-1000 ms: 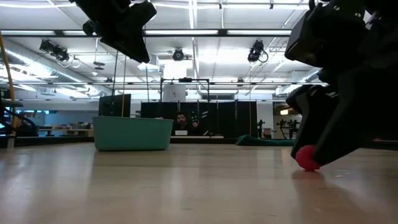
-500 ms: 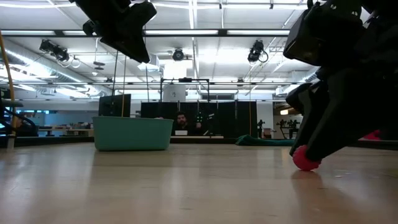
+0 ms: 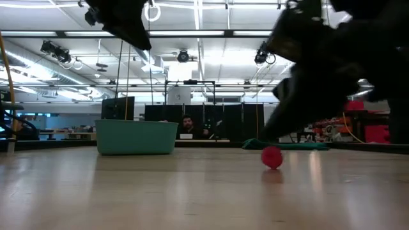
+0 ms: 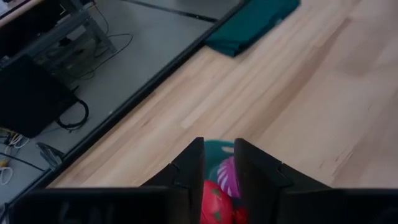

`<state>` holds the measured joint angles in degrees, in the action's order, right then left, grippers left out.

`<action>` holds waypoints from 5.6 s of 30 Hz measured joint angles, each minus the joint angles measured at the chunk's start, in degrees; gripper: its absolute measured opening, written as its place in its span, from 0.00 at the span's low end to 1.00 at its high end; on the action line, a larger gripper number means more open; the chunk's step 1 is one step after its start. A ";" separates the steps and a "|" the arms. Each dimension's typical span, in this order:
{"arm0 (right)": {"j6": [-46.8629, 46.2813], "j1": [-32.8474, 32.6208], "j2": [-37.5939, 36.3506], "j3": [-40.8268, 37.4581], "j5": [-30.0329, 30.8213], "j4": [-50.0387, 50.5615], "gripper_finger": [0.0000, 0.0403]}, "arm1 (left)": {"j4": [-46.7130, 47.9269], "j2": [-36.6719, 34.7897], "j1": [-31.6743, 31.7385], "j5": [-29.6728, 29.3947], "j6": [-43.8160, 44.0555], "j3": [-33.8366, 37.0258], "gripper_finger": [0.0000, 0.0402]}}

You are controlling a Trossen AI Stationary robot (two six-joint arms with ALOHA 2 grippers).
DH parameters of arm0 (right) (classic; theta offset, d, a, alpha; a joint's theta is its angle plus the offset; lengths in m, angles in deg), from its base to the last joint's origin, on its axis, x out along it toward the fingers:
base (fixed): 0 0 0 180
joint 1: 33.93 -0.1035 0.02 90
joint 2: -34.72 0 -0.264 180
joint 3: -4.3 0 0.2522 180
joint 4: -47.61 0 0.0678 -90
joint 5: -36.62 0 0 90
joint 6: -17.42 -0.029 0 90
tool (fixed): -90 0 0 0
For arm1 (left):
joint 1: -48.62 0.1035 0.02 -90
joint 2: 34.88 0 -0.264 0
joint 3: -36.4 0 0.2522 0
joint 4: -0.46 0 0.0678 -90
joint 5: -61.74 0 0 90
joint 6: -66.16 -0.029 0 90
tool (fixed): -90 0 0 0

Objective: Pick and placing Produce into tupperware
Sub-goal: Put the red raspberry into the blue bin, then return to Home Position

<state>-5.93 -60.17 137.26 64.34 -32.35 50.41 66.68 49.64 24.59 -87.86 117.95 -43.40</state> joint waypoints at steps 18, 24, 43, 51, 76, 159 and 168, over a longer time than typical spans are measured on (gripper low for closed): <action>3.69 5.88 0.07 1.12 -13.24 2.86 0.32 | -0.14 -4.32 -1.34 -0.81 0.04 -0.02 0.15; 6.87 5.86 0.07 1.14 -12.40 2.10 0.48 | -0.32 -4.32 -1.33 -0.81 0.06 -0.02 0.15; 8.85 6.44 4.53 1.05 -9.82 -1.55 0.56 | -0.41 -4.30 -1.33 -0.81 0.07 0.02 0.13; 7.97 6.70 5.68 1.18 -9.00 -3.03 0.56 | -0.42 -4.30 -1.33 -0.81 0.00 0.02 0.13; 8.72 9.96 5.29 1.99 -9.49 -6.47 0.26 | -0.21 -4.30 -1.33 -0.79 -1.06 0.02 0.12; 0.49 10.10 -34.59 24.07 -3.23 60.26 0.43 | 8.17 -20.77 -5.01 -8.19 -11.68 0.02 0.08; -4.25 0.35 -56.01 -2.31 2.37 42.50 0.43 | 24.38 -32.39 -11.67 -7.78 9.20 0.71 0.07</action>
<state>-10.18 -59.82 81.26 62.03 -29.98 92.91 91.06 17.25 12.92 -95.64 127.15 -42.69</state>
